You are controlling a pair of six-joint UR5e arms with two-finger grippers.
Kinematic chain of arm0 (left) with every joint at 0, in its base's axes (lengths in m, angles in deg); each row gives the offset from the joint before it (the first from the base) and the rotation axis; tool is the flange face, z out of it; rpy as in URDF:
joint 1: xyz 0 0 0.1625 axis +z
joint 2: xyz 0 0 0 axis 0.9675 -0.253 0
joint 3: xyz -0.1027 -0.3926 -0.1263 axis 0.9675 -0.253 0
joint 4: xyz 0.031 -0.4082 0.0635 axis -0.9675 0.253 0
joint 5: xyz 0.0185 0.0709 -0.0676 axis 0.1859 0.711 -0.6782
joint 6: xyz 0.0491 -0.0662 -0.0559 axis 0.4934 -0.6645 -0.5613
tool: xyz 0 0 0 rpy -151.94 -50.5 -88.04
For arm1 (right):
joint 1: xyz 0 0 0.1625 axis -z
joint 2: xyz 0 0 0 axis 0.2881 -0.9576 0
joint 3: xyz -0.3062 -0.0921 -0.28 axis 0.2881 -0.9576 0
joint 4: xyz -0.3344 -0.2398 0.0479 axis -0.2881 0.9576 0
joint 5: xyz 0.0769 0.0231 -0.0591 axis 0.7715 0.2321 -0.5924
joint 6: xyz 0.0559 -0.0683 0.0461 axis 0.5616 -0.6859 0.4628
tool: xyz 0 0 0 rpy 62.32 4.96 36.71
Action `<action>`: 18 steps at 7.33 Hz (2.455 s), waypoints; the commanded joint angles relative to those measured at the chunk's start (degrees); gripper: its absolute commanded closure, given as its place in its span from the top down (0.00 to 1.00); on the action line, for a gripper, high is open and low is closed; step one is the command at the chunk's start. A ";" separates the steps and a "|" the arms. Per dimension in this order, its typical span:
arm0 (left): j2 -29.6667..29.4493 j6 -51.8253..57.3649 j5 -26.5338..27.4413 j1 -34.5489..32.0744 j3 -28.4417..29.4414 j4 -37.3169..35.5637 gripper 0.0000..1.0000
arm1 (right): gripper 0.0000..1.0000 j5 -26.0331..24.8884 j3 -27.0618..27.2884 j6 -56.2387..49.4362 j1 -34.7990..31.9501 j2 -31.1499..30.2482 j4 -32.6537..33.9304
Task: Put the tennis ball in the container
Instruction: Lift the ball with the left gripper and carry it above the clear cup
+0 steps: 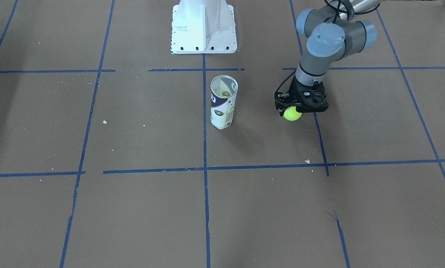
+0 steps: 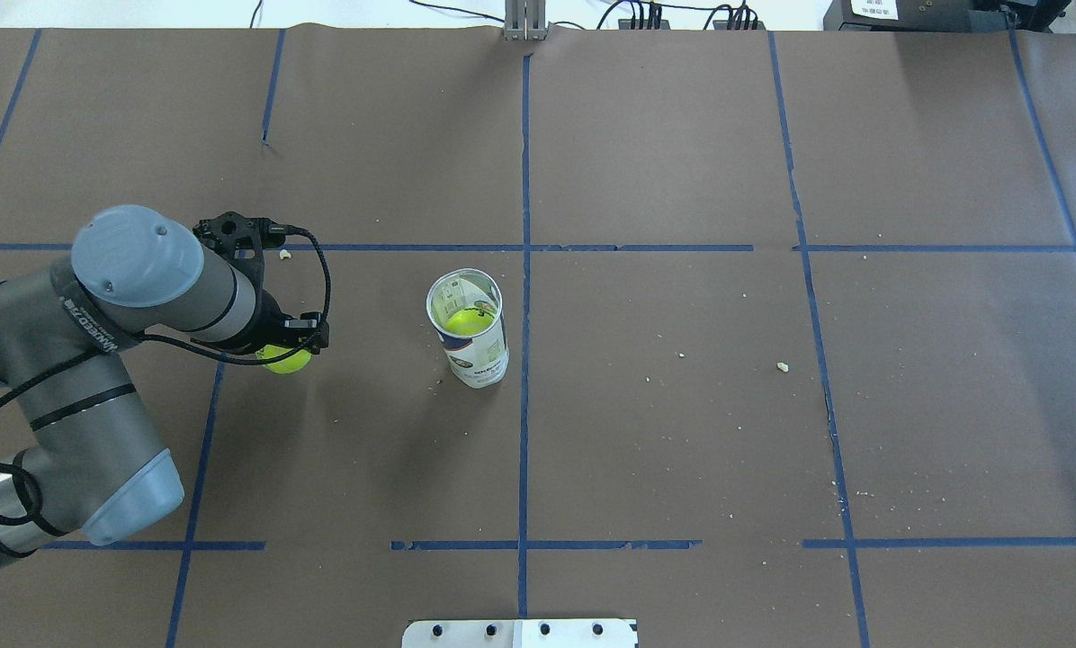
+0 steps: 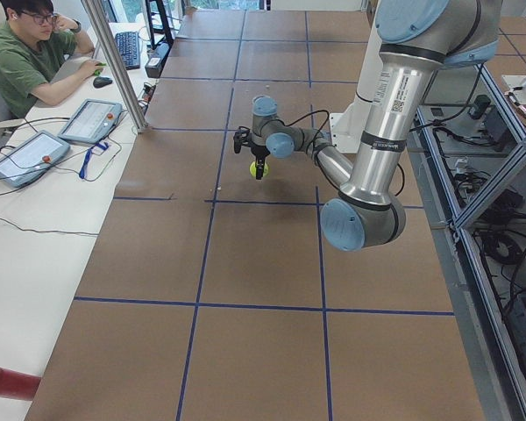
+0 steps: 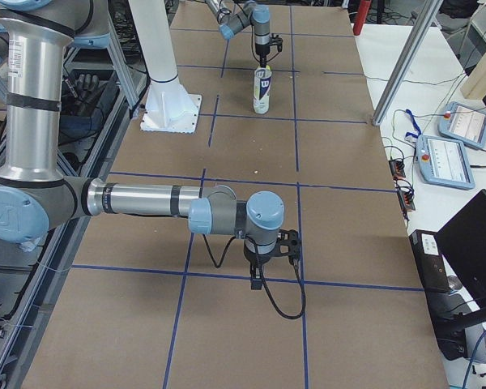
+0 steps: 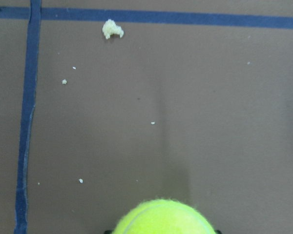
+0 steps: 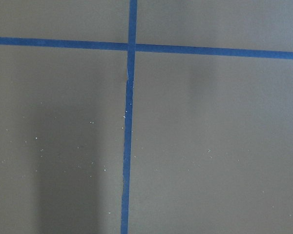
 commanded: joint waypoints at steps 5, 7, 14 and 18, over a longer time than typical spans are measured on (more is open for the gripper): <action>-8.01 -1.02 -0.36 -7.00 -23.47 -29.98 0.08 | 1.00 0.00 -0.02 0.00 0.00 0.00 0.00; -12.50 -5.58 -2.90 -6.47 -20.76 -30.19 0.09 | 1.00 0.00 0.07 0.00 0.00 0.00 0.00; -33.35 -17.45 -2.56 -0.49 -1.68 -33.61 0.10 | 1.00 0.00 -0.02 0.00 0.00 0.00 0.00; -35.21 -17.47 -2.12 0.13 2.46 -33.26 0.20 | 1.00 0.00 -0.02 0.00 0.00 0.00 0.00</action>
